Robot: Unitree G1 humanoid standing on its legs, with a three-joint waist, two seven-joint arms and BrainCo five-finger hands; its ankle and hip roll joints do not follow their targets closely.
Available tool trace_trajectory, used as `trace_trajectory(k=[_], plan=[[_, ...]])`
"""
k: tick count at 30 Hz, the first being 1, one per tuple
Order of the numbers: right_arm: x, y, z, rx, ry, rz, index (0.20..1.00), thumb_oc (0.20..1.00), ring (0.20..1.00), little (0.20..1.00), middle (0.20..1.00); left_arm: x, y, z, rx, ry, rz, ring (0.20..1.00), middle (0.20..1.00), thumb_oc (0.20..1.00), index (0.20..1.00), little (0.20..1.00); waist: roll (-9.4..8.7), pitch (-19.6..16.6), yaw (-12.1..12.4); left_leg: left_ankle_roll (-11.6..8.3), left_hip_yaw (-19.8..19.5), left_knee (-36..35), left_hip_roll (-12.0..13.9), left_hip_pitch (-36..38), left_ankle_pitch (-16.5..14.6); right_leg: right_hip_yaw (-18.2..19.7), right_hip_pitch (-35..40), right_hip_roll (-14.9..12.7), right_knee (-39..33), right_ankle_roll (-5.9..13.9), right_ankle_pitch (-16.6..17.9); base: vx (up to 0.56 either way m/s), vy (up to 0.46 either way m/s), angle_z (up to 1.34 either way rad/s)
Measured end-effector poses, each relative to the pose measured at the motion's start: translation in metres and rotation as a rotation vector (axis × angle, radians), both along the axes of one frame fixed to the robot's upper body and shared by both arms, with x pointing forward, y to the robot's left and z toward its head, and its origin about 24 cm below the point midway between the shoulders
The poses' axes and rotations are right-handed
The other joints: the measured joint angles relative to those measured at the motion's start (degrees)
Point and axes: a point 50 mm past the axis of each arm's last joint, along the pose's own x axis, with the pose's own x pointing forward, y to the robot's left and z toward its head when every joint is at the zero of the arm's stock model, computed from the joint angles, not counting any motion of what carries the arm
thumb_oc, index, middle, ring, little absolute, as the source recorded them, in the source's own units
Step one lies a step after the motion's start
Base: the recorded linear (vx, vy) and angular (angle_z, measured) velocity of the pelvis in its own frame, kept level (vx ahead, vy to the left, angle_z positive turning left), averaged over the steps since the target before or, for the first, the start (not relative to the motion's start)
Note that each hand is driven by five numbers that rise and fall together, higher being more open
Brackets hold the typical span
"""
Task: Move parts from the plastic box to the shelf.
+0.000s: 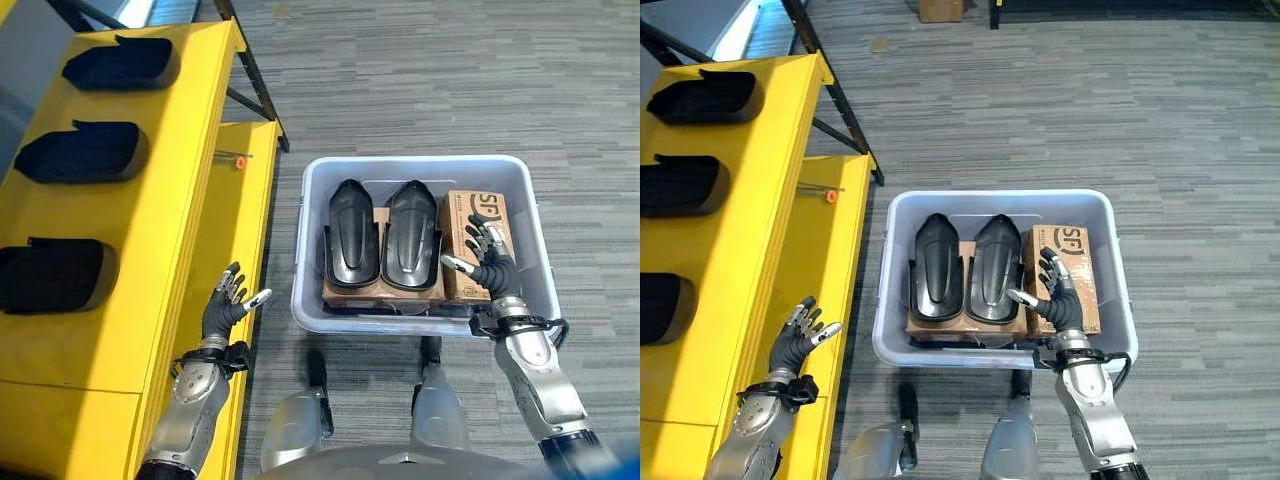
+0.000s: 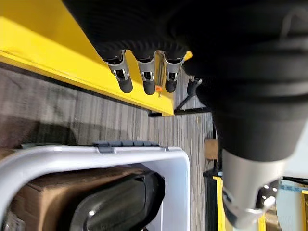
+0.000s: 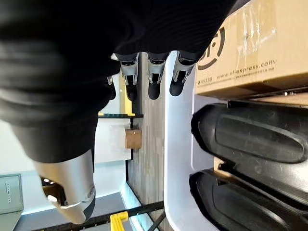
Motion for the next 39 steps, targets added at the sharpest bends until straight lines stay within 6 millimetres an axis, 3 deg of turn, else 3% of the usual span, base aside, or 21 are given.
trace_trajectory(k=[6,14,22,31,39], plan=[[0.006,-0.001,0.002,-0.006,-0.006,-0.010,1.000,1.000,1.000,1.000,1.000,0.002,-0.003,0.001,-0.002,-0.007,-0.004,1.000,1.000,1.000,1.000,1.000,-0.09,0.06,-0.60,-1.50,0.95,-2.27,2.66,-0.01,0.97,0.50,-1.95,2.97,-0.01,-0.51,-0.31,0.01,-0.008,-0.16],[0.028,0.006,0.007,0.005,-0.016,-0.050,1.000,1.000,1.000,1.000,1.000,0.022,-0.024,0.012,-0.015,-0.064,-0.072,1.000,1.000,1.000,1.000,1.000,1.24,1.25,-1.20,-1.94,2.17,-3.54,3.63,-1.91,1.91,1.14,-5.12,3.80,-0.04,-0.94,0.01,0.00,-0.040,-0.06],[0.047,0.036,0.025,0.013,-0.078,-0.001,1.000,1.000,1.000,1.000,1.000,0.043,-0.037,0.032,-0.037,-0.161,-0.057,1.000,1.000,1.000,1.000,1.000,2.39,4.73,-1.28,-2.41,3.42,-3.66,4.73,-3.93,2.29,2.41,-8.34,5.54,-0.01,-1.59,0.53,0.00,-0.020,-0.12],[0.049,0.055,0.029,0.011,-0.090,0.065,1.000,1.000,1.000,1.000,1.000,0.046,-0.043,0.033,-0.051,-0.166,-0.029,1.000,1.000,1.000,1.000,1.000,2.82,7.42,-1.00,-2.49,3.58,-3.46,4.62,-5.34,2.39,2.53,-9.65,5.38,0.00,-1.82,0.72,0.00,-0.003,0.00],[0.050,0.061,0.027,0.021,-0.082,0.070,1.000,1.000,1.000,1.000,1.000,0.046,-0.046,0.031,-0.051,-0.159,-0.034,1.000,1.000,1.000,1.000,1.000,2.86,8.58,-0.18,-2.49,2.80,-3.19,4.57,-5.89,2.43,2.04,-9.70,5.26,0.00,-1.84,0.73,0.00,0.000,0.03]])
